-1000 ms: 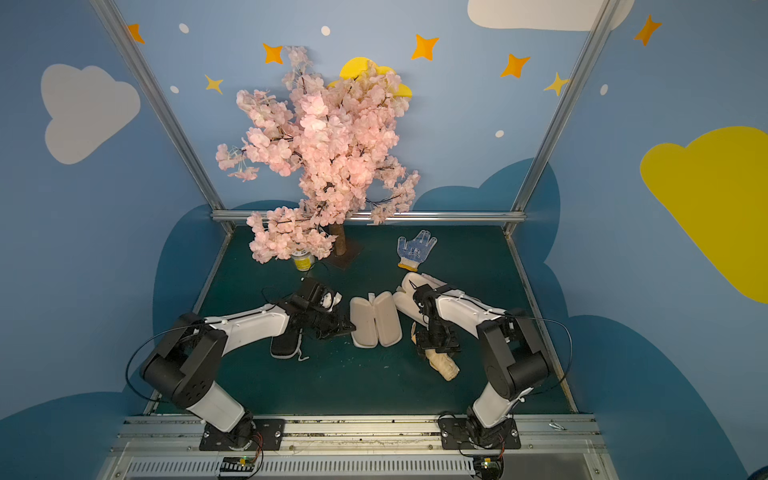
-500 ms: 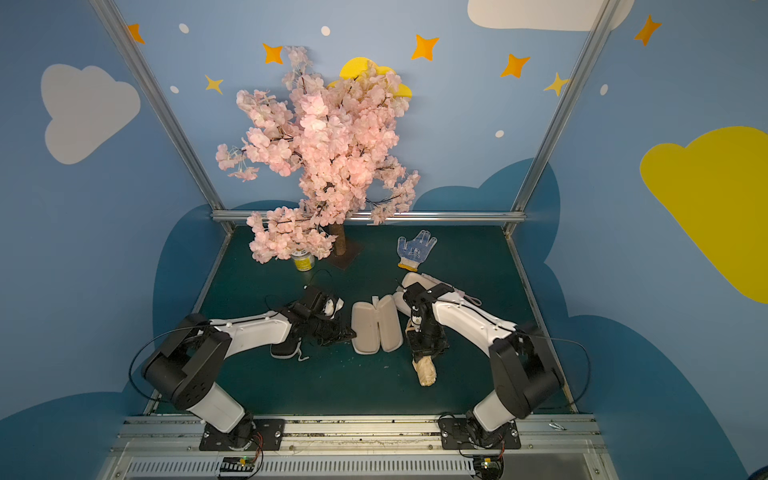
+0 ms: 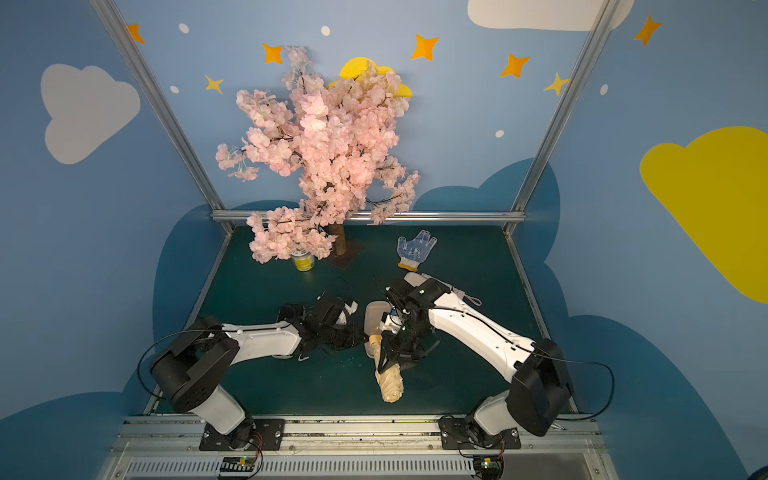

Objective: Put umbrellas into zippered umbrella sleeves
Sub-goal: Pick up the umbrella from the center of the board, then place the umbrella in the umbrella sleeve.

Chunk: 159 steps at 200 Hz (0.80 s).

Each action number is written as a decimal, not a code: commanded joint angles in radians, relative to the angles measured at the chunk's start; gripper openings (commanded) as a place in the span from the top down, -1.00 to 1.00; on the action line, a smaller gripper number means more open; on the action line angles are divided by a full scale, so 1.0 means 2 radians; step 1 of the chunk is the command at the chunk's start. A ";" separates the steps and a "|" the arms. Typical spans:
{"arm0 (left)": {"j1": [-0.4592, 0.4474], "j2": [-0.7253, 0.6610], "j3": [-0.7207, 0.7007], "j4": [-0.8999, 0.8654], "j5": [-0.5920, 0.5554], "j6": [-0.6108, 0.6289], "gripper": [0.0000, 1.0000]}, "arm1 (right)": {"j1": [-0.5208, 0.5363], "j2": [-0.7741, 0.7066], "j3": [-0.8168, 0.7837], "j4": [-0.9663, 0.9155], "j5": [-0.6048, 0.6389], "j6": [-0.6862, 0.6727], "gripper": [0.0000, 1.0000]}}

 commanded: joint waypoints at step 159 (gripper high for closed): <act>-0.067 0.013 -0.021 0.034 -0.063 -0.042 0.95 | -0.091 0.249 0.064 0.038 0.035 -0.093 1.00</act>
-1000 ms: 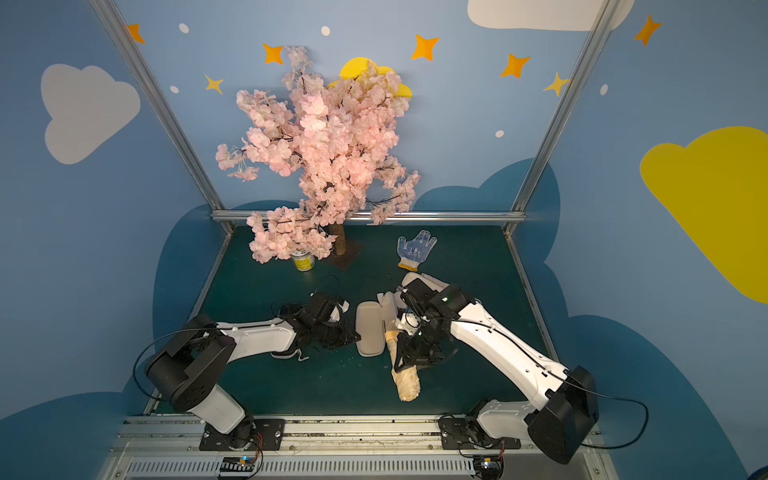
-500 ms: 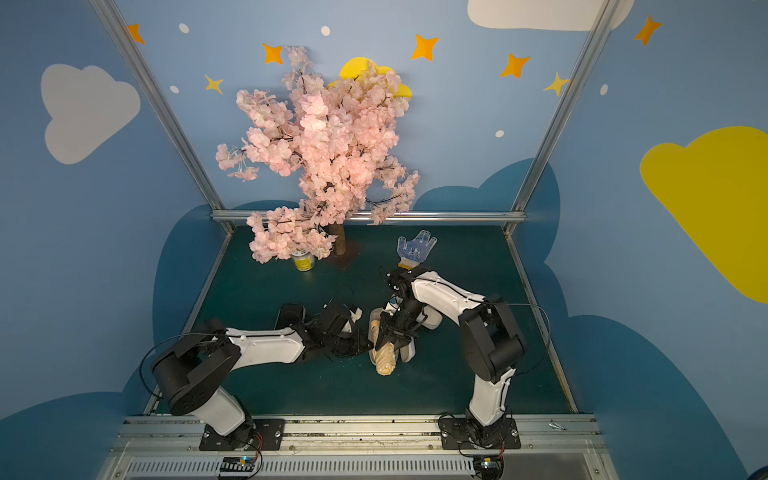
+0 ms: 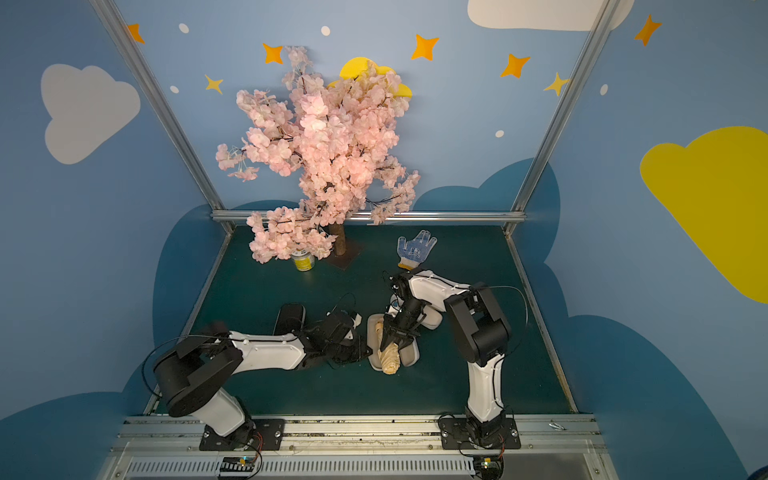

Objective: Put umbrellas into zippered umbrella sleeves
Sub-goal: Place the umbrella in the umbrella sleeve.

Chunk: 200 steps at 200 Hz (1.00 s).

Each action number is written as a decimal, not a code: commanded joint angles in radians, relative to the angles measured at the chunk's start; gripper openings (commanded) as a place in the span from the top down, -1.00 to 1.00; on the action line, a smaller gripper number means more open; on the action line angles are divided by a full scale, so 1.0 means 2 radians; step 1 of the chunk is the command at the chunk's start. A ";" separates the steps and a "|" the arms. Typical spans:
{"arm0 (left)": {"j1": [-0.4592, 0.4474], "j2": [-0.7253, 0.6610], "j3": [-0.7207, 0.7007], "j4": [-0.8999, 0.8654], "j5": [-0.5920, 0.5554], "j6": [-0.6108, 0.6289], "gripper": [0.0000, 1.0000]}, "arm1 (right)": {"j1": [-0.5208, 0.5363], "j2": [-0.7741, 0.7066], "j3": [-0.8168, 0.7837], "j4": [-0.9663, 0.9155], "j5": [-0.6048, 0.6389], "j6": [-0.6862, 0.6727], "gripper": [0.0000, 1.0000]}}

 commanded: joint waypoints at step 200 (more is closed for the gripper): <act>-0.002 0.035 0.023 0.022 0.035 0.005 0.95 | 0.057 0.107 0.153 0.003 0.195 0.030 0.73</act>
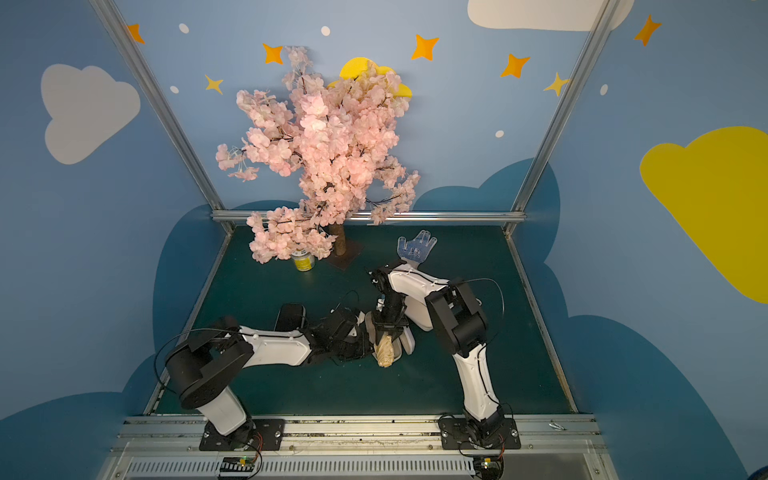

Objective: Put umbrellas into zippered umbrella sleeves
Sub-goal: Place the umbrella in the umbrella sleeve.

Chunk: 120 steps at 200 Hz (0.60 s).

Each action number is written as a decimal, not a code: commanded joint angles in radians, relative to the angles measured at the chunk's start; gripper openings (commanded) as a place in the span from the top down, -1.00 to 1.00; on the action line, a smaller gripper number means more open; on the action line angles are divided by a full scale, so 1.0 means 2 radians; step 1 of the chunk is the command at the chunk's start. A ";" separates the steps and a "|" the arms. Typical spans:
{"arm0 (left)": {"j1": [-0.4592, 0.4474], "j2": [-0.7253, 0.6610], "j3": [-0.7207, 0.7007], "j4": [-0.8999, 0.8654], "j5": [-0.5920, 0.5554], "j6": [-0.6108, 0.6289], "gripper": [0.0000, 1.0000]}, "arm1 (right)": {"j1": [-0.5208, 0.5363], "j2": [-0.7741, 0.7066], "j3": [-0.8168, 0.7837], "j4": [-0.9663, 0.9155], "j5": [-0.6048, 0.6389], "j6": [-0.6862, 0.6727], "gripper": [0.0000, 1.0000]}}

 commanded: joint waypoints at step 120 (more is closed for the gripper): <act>-0.002 0.000 -0.008 0.011 0.024 -0.004 0.95 | 0.003 -0.134 -0.050 0.018 0.059 -0.016 -0.47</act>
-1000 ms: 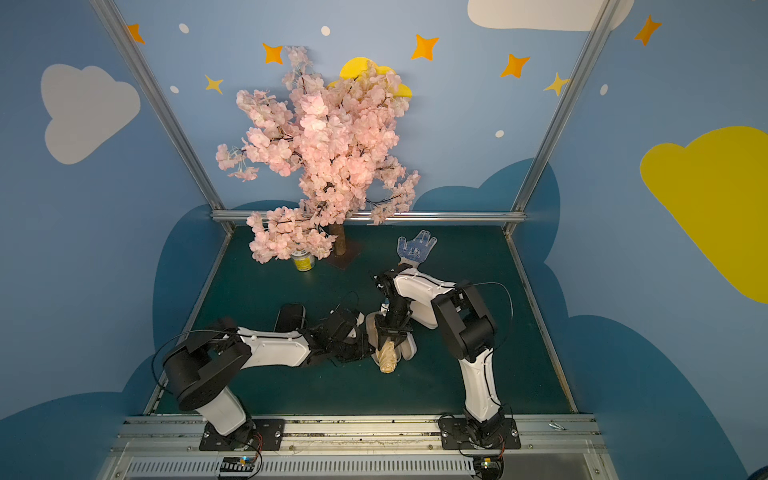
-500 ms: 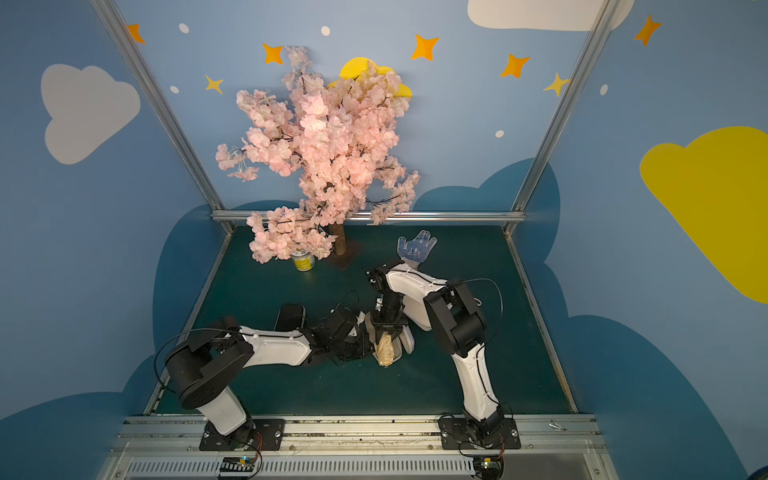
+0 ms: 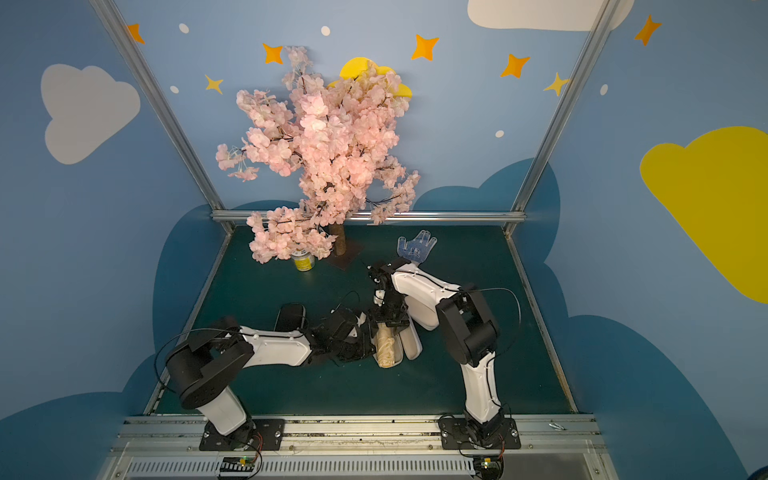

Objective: Put umbrellas into zippered umbrella sleeves
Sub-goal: Place the umbrella in the umbrella sleeve.

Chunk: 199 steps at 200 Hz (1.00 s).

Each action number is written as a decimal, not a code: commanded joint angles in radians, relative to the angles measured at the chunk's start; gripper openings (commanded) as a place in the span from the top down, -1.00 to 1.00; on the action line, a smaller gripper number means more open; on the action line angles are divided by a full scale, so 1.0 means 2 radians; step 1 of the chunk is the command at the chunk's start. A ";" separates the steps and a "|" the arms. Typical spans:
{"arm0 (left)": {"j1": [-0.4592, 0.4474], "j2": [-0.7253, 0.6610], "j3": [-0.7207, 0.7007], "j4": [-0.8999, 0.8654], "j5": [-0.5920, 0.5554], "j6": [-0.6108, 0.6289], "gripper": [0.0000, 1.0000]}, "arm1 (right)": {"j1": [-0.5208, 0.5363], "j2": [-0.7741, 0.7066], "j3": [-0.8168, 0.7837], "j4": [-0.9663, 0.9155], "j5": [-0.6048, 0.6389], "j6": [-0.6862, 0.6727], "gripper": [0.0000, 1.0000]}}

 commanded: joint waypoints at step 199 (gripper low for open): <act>0.000 0.006 0.009 -0.001 0.039 0.012 0.95 | 0.068 -0.045 -0.130 0.032 0.100 0.056 0.34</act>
